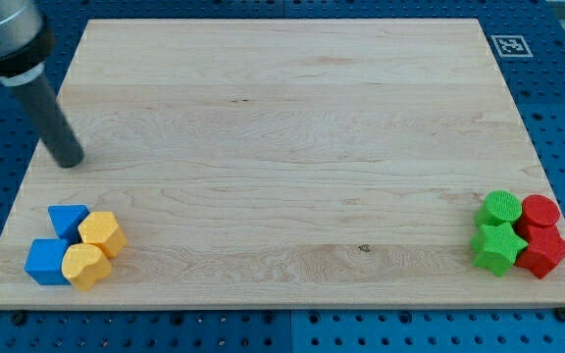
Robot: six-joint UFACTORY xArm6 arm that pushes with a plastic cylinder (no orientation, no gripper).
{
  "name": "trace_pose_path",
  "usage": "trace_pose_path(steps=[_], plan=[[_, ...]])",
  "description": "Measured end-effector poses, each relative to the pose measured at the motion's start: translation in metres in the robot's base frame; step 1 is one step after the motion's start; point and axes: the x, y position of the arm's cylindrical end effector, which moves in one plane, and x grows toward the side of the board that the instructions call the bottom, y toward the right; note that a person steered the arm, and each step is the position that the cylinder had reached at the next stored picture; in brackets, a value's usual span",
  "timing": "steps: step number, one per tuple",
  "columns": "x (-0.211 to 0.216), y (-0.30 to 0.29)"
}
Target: Move your arm to the bottom left
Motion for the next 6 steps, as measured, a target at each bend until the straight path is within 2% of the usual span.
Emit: trace_pose_path(steps=[1,2,4,5,6], plan=[[0.023,-0.038],[0.034,-0.039],[0.118,-0.031],[0.123,-0.032],[0.145,-0.026]])
